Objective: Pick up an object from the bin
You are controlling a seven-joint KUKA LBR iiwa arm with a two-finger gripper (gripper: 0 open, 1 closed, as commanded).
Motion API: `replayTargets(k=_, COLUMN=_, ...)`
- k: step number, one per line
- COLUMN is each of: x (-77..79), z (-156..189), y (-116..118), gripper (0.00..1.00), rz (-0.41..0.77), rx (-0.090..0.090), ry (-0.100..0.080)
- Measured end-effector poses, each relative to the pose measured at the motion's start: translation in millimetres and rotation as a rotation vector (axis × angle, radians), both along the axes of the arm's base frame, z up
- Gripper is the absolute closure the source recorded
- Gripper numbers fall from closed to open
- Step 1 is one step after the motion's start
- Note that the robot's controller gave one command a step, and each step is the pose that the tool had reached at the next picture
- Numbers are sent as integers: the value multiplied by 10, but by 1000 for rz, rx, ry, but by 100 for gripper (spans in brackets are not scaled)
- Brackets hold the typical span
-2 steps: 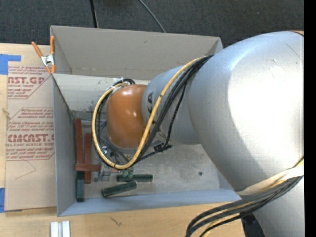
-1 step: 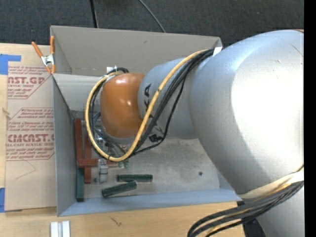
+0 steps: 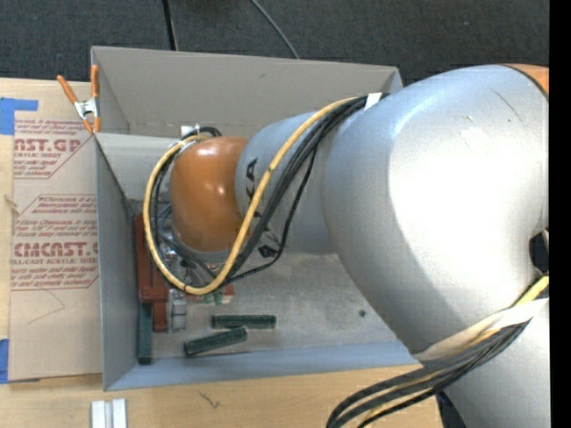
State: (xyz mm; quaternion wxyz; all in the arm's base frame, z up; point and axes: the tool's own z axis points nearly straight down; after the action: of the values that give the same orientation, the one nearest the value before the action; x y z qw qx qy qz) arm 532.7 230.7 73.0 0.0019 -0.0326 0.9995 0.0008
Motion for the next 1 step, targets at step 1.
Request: replayTargets(k=1, x=-363, z=-36, y=-19, gripper=100, rz=-134, rx=-1, ry=5)
